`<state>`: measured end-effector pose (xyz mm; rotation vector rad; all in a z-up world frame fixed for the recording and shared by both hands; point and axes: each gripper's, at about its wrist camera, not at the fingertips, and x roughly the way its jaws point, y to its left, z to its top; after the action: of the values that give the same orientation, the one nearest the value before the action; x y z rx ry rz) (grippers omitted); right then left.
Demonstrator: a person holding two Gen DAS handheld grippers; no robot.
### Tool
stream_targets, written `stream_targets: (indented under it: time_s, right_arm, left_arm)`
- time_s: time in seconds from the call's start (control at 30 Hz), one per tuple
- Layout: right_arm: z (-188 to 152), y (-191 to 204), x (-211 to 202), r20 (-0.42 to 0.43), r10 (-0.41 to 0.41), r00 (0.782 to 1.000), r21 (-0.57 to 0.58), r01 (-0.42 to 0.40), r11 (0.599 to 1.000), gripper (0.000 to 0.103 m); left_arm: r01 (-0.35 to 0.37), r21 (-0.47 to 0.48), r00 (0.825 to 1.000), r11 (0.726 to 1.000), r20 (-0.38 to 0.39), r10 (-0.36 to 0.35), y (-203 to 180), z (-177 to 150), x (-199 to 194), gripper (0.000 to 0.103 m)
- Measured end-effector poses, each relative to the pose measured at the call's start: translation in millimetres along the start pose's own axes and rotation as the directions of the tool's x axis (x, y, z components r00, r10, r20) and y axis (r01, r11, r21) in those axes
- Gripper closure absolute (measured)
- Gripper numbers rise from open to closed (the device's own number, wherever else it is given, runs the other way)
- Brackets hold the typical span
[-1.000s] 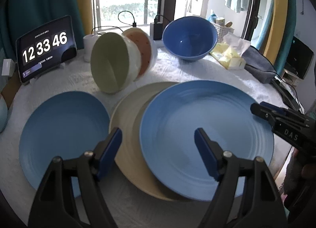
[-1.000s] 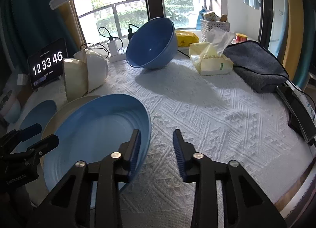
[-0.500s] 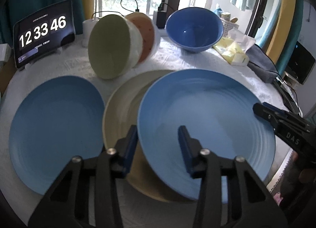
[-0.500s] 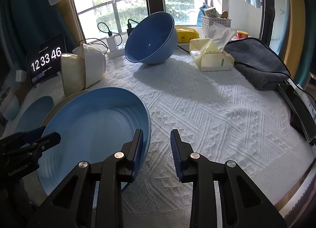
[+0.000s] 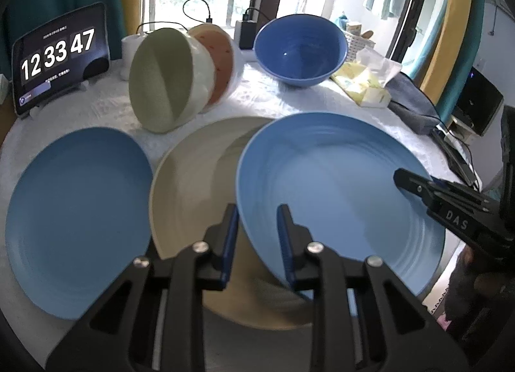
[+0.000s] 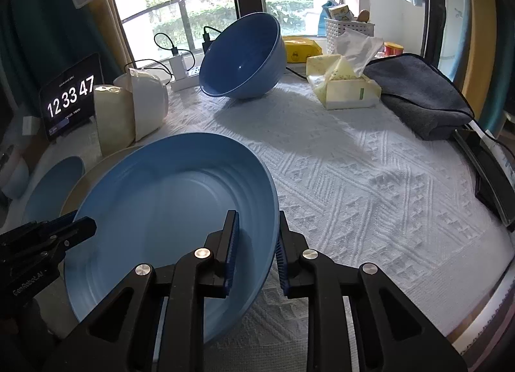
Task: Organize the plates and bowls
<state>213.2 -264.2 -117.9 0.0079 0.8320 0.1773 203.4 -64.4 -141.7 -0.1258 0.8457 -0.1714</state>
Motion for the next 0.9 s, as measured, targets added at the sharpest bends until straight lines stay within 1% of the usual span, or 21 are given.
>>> stream_targets:
  time_s: [0.2, 0.5, 0.7, 0.8, 0.9]
  right_arm:
    - [2.4, -0.4, -8.0, 0.018, -0.016, 1.000, 0.004, 0.016, 1.000, 0.082]
    - [14.5, 3.6, -32.2, 0.090, -0.038, 0.995, 0.007, 0.037, 0.999, 0.082]
    - [22.6, 14.9, -44.9, 0.125, -0.043, 0.991, -0.013, 0.045, 0.999, 0.082]
    - [25.0, 24.7, -47.3, 0.133, -0.040, 0.990, -0.030, 0.044, 0.999, 0.082]
    - [28.1, 38.9, -46.8, 0.135, -0.035, 0.990, -0.053, 0.042, 0.998, 0.082]
  left_arm:
    - [0.027, 0.001, 0.999, 1.000, 0.026, -0.027, -0.2, 1.9, -7.4, 0.078]
    - [0.059, 0.014, 0.993, 0.998, 0.102, -0.060, -1.5, 10.6, -29.0, 0.078]
    - [0.060, 0.007, 0.986, 0.998, 0.156, -0.060, 7.0, 14.8, -45.7, 0.078]
    - [0.045, -0.009, 0.982, 0.999, 0.185, -0.043, 16.8, 13.6, -52.0, 0.078]
    - [0.037, -0.031, 0.981, 0.999, 0.193, -0.030, 28.3, 13.5, -53.9, 0.078]
